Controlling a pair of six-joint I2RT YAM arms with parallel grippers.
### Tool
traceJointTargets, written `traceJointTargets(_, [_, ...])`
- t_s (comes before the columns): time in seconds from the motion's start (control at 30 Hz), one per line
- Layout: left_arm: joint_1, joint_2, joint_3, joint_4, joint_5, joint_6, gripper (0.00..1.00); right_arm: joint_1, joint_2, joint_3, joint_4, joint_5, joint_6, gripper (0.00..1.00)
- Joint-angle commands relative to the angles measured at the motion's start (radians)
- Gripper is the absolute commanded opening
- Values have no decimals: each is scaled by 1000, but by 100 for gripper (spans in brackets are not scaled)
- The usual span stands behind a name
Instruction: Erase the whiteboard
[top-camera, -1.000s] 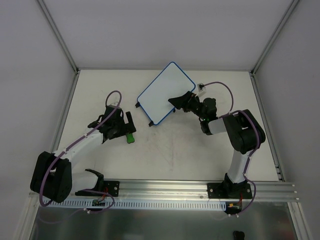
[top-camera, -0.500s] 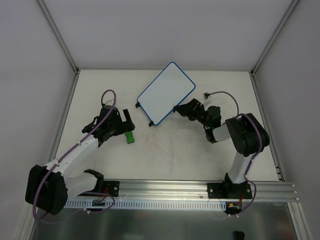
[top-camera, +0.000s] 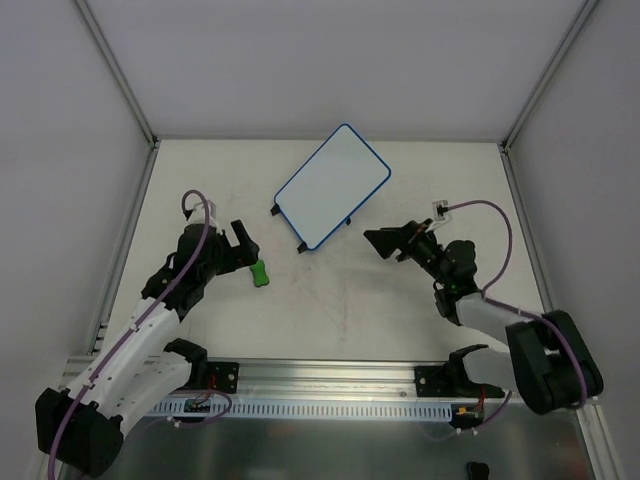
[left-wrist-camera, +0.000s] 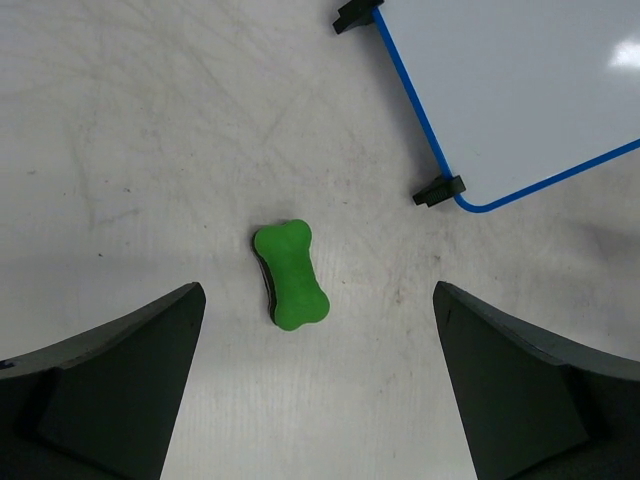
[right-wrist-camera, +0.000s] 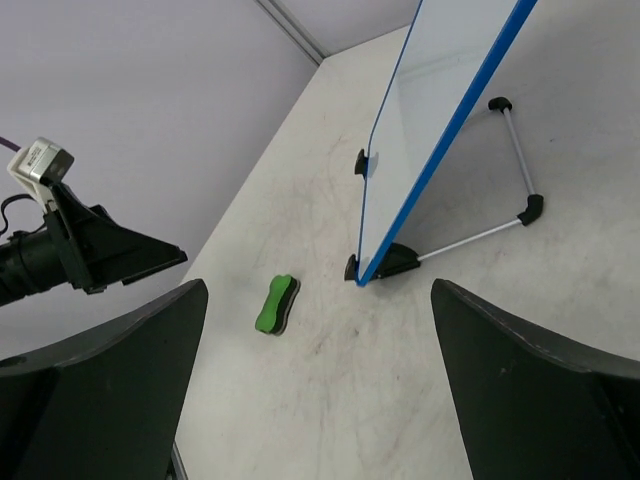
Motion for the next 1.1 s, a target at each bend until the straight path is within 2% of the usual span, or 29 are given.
traceJointTargets(0.0, [12,-48,-59,14,-22,23,99,-2,-205,-35,-263,36,-176,99])
traceJointTargets(0.07, [12,-100,-101,37,13,27,99,-2,-359,-29,-471,44,-225,99])
traceJointTargets(0.17, [12,-166,-122,41,16,60,99,-2,-500,-3,-738,67,-313,99])
traceJointTargets(0.23, [10,-214,-145,41,12,65,99,-2,-613,-2,-823,78,-345,99])
traceJointTargets(0.4, [10,-271,-193,39,-10,68,99,-1,-736,-33,-1057,162,-410,99])
traceJointTargets(0.6, [10,-291,-243,47,-69,40,99,-1,-908,-162,-1106,252,-402,99])
traceJointTargets(0.77, [10,-262,-236,50,-82,39,99,-2,-1049,-197,-1128,297,-396,99])
traceJointTargets(0.9, [12,-229,-224,50,-77,40,99,-2,-1035,-190,-1128,289,-396,99])
traceJointTargets(1.07, [12,-220,-224,51,-74,40,99,-4,-927,-160,-1118,280,-405,100])
